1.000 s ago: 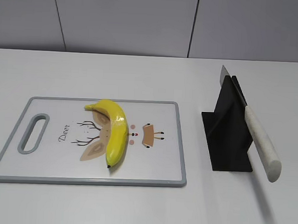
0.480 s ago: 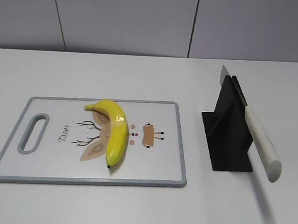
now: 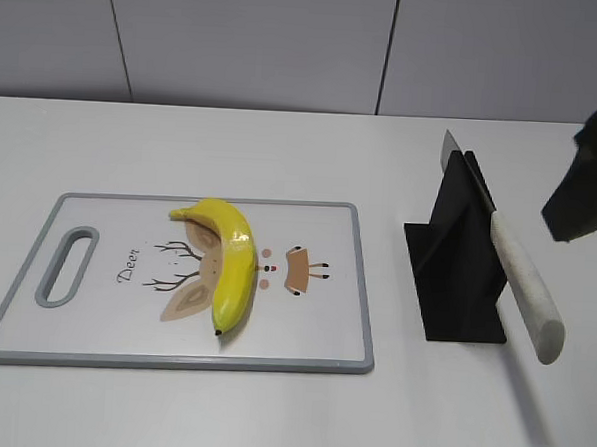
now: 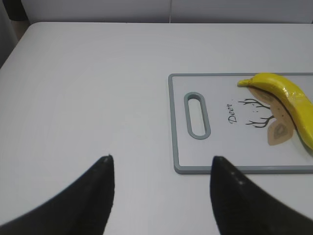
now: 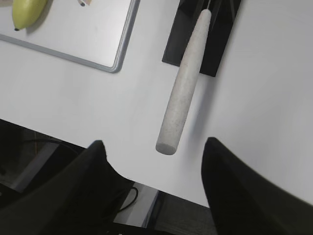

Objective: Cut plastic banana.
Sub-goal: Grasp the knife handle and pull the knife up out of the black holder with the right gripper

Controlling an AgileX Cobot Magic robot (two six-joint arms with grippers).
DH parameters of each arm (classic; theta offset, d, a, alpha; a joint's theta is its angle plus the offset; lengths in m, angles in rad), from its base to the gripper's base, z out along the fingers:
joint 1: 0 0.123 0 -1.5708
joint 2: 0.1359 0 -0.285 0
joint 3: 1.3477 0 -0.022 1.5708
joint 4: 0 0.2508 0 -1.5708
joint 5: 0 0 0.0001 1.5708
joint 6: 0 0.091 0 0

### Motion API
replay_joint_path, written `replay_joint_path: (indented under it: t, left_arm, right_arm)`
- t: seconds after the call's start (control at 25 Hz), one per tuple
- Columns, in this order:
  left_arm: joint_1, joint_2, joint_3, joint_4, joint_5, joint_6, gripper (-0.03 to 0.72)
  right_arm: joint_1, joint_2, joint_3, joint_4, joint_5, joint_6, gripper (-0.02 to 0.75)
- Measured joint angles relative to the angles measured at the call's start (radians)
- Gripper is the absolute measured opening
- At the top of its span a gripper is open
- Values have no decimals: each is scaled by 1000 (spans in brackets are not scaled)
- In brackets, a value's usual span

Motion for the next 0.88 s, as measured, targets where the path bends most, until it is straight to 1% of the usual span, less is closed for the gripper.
replay_joint_path:
  t: [0.12,0.2,0.44,0.72,0.88]
  left_arm:
    - [0,0,0,0,0,0,595]
    - [0,0,0,0,0,0,595]
    - [0,0,0,0,0,0,588]
    - [0,0,0,0,0,0,586]
    - [0,0,0,0,0,0,586]
  right_arm:
    - [59,59,0,-56,1,62,459]
    - [73,95,0,-73,1,79,459]
    - [75,193,0,-132,3,89,458]
    - [75,262,24,-140,0,116,458]
    - [75,296,71,-141,-49,143,455]
